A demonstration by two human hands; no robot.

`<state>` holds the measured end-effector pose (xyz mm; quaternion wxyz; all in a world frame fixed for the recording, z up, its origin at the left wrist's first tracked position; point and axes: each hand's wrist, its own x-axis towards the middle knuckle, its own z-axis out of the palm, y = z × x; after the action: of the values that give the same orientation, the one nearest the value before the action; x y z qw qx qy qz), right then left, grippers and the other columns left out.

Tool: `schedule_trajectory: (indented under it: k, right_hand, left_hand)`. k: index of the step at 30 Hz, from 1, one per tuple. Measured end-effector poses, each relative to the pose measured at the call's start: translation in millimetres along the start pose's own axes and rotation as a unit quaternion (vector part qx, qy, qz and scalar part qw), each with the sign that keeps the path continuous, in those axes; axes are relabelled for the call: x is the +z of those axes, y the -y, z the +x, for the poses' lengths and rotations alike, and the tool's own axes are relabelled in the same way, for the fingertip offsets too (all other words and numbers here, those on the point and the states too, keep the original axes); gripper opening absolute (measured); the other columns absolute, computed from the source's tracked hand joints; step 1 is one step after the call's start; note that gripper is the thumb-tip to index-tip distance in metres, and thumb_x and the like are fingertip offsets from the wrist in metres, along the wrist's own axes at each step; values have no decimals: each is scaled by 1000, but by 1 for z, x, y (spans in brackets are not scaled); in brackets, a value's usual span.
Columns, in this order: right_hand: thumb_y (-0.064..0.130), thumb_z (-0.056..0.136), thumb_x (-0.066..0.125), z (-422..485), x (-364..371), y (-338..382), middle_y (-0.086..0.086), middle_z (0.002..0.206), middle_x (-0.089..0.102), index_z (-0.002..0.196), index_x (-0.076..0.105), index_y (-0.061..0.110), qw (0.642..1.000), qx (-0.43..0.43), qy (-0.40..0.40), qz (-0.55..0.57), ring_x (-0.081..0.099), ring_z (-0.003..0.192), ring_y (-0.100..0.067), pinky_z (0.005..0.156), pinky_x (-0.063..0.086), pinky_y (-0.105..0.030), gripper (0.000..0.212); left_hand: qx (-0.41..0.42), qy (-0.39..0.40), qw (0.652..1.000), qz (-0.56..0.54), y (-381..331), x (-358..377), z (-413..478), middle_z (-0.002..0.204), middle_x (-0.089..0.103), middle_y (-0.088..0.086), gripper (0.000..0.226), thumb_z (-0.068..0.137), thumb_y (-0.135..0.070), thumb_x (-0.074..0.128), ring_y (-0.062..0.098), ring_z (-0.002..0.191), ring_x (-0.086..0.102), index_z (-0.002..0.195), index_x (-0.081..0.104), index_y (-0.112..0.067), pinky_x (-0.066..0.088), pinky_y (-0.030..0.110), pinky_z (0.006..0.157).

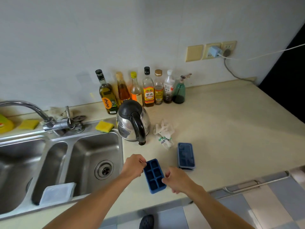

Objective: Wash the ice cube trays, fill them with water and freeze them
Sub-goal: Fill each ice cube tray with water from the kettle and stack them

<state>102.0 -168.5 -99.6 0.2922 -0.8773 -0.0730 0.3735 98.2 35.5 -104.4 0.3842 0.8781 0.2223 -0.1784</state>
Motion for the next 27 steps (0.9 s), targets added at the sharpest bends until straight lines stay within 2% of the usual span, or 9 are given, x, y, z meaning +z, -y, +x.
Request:
schedule_trajectory:
  k: [2, 5, 7, 11, 14, 17, 21, 23, 27]
  right_hand:
    - [16, 96, 55, -2, 3, -3, -8, 71, 63, 81, 55, 14, 1000, 5, 4, 19, 63, 50, -17, 50, 53, -28, 15]
    - [9, 96, 53, -5, 2, -6, -8, 74, 63, 89, 56, 12, 998, 12, -25, 51, 62, 50, -16, 50, 53, -27, 8]
    - [8, 97, 54, -8, -4, -7, -10, 75, 63, 95, 57, 7, 996, 16, -50, 73, 61, 56, -21, 52, 52, -30, 4]
    - [9, 99, 55, -15, -15, -9, -14, 80, 66, 106, 59, 4, 992, 16, -64, 104, 63, 62, -24, 58, 54, -34, 10]
    - [12, 100, 56, -19, -20, -8, -13, 84, 69, 104, 61, 5, 989, 1, -88, 115, 63, 61, -21, 56, 54, -31, 9]
    - [14, 99, 57, -20, -22, -5, -6, 75, 68, 101, 63, 9, 987, -12, -98, 125, 60, 52, -12, 50, 52, -23, 8]
    - [13, 97, 58, -17, -24, 5, -10, 80, 70, 98, 64, 9, 986, -28, -104, 125, 61, 54, -14, 52, 53, -25, 7]
    - [13, 97, 59, -13, -24, 12, -12, 83, 72, 96, 65, 10, 985, -39, -113, 128, 62, 54, -14, 51, 52, -25, 7]
    - [17, 97, 61, -4, -22, 31, -1, 76, 67, 88, 64, 19, 981, -64, -138, 124, 58, 48, -5, 53, 49, -23, 9]
  left_hand:
    - [-22, -2, 998, -60, 0, 2, -2, 84, 73, 12, 10, 93, -5, 61, 22, 65, 70, 92, 70, -11, 60, 29, 56]
    - [-65, -9, 989, -134, -4, 4, -6, 76, 70, 14, 11, 92, 1, 60, 19, 50, 66, 93, 69, -5, 57, 27, 55]
    - [-80, -9, 984, -159, -7, 5, -8, 75, 70, 14, 12, 92, 1, 59, 19, 50, 66, 93, 68, -5, 57, 27, 54]
    - [-85, -9, 980, -178, -16, 8, -12, 81, 72, 17, 11, 94, -1, 58, 23, 60, 70, 96, 67, -6, 59, 27, 56]
    - [-81, -15, 980, -184, -23, 7, -14, 81, 72, 14, 11, 94, -3, 57, 22, 59, 69, 96, 66, -8, 57, 26, 55]
    - [-78, -25, 979, -187, -26, 3, -18, 85, 73, 15, 11, 95, -4, 55, 22, 62, 69, 96, 65, -9, 55, 25, 53]
    - [-78, -22, 978, -191, -21, -9, -24, 90, 73, 11, 12, 94, -10, 55, 19, 66, 69, 98, 66, -9, 55, 25, 54]
    - [-76, -21, 977, -196, -17, -18, -25, 86, 74, 8, 15, 93, -13, 54, 16, 62, 68, 96, 68, -10, 55, 25, 53]
    - [-67, -9, 978, -195, -3, -39, -29, 80, 76, 3, 18, 93, -21, 54, 12, 60, 69, 95, 71, -17, 52, 23, 53]
